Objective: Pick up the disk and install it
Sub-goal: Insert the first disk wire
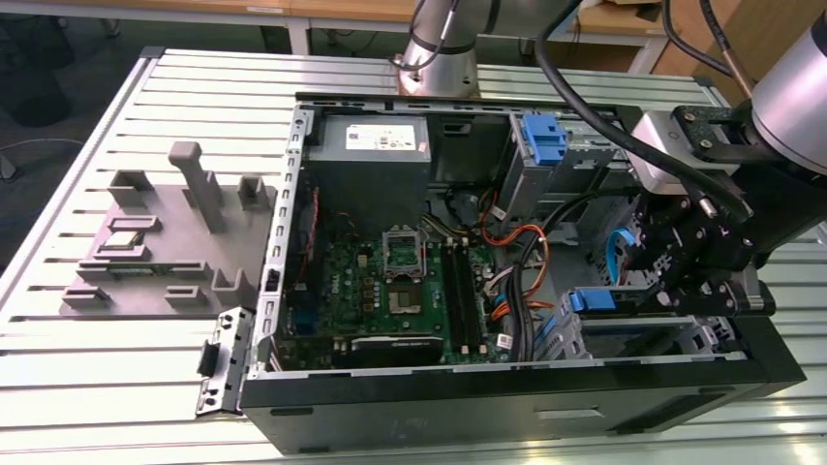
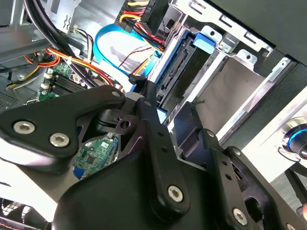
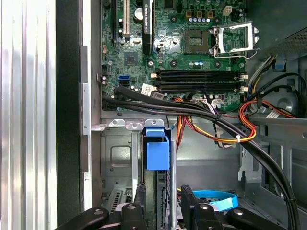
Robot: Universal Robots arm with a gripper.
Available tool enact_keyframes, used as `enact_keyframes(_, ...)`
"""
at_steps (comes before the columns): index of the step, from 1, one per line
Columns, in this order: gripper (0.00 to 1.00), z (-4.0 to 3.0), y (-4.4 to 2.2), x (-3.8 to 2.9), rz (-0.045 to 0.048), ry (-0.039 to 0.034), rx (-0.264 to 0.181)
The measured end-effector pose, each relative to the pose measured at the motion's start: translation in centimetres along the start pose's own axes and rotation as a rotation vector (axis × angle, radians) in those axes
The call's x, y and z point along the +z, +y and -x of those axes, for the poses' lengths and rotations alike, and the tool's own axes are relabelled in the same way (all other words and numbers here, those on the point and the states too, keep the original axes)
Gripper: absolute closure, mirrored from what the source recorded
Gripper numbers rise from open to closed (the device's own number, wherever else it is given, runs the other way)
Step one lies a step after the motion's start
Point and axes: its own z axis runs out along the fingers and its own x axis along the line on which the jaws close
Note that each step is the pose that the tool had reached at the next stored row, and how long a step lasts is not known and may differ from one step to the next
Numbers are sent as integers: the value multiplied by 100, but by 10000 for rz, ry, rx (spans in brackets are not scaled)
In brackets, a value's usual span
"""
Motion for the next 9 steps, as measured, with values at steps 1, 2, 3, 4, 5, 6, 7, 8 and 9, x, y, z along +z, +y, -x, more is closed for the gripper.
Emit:
enact_keyframes(1, 58, 0, 0, 0, 0, 6, 0)
enact_keyframes(2, 58, 0, 0, 1, 0, 8, 0)
enact_keyframes(3, 58, 0, 0, 0, 0, 27, 0)
enact_keyframes(4, 58, 0, 0, -2, 0, 30, 0)
enact_keyframes(5, 58, 0, 0, -2, 0, 31, 0)
enact_keyframes(6, 58, 0, 0, -2, 0, 30, 0)
enact_keyframes(7, 58, 0, 0, -4, -1, 31, 0)
enact_keyframes(8, 58, 0, 0, -7, 0, 33, 0)
enact_keyframes(9, 58, 1, 0, -11, 0, 33, 0)
